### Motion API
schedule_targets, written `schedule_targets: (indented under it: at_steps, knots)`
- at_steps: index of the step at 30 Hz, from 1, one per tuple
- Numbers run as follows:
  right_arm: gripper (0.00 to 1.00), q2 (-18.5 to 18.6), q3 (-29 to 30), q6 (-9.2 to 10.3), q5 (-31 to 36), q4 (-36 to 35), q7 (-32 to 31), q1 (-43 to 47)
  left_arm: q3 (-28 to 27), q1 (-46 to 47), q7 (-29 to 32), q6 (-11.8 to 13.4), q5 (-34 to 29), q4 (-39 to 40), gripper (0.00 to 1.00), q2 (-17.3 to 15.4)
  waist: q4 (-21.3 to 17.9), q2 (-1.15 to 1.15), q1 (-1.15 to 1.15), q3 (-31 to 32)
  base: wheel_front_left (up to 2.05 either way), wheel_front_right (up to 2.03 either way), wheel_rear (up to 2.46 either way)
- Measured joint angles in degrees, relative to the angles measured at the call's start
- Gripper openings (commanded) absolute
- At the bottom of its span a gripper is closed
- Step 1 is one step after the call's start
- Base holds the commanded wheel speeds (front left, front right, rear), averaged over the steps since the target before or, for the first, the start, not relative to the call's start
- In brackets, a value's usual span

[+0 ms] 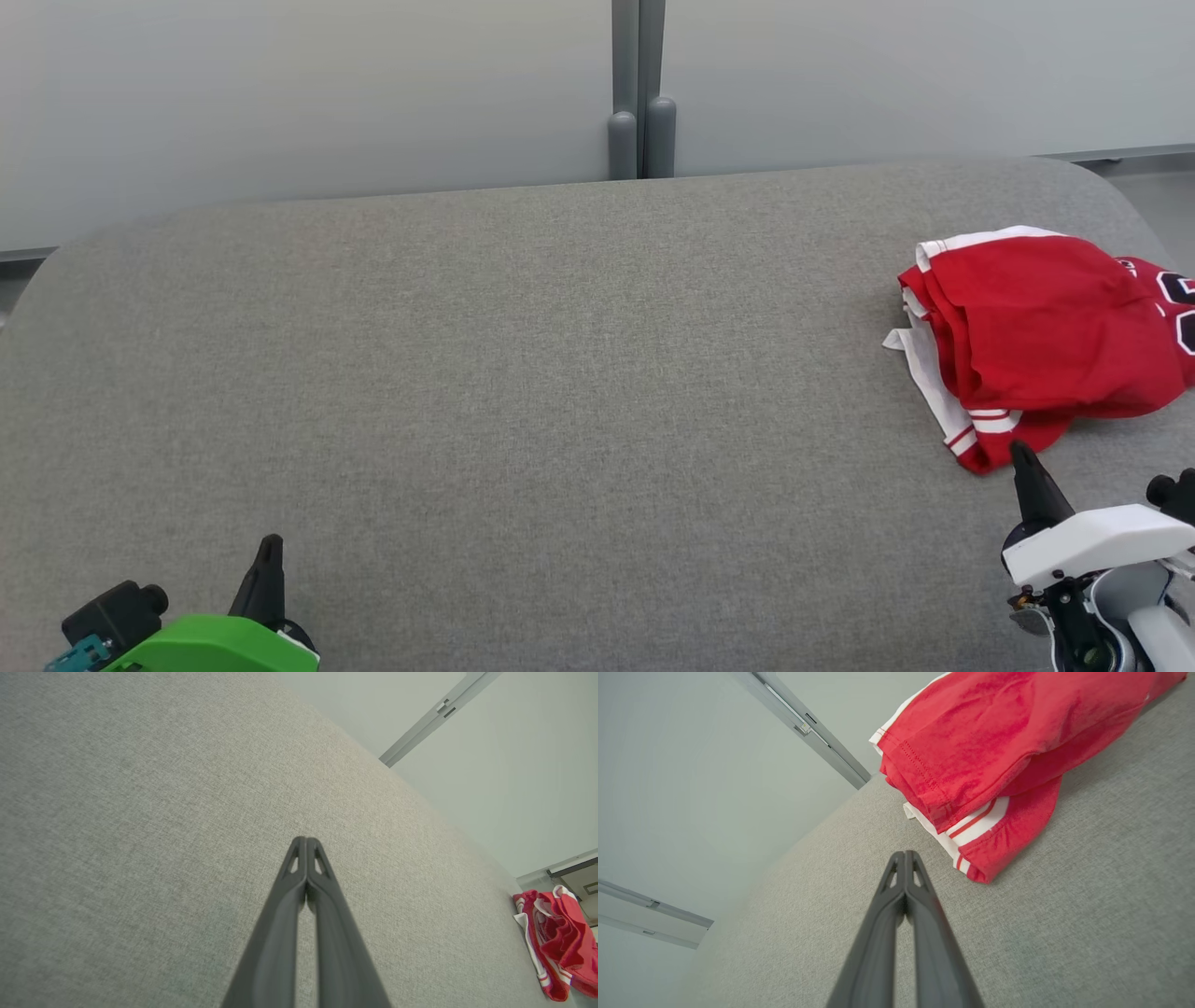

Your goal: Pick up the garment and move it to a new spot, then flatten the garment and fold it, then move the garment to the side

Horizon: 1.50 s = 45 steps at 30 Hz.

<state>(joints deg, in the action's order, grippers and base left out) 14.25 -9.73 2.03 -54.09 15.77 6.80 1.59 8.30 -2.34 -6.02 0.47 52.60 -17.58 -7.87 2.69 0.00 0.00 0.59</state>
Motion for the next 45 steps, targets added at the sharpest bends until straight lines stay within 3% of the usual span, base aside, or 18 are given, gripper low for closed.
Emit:
schedule_targets:
  at_steps: [45]
  knots:
    - [0.0,-7.98,11.71,-6.21,-27.2,0.09,-8.72,-3.52,-8.99,3.94,8.94,-5.34,27.21,0.87,0.0,3.91,-1.92,0.0,0.0,-0.52,0.0,0.0,0.0]
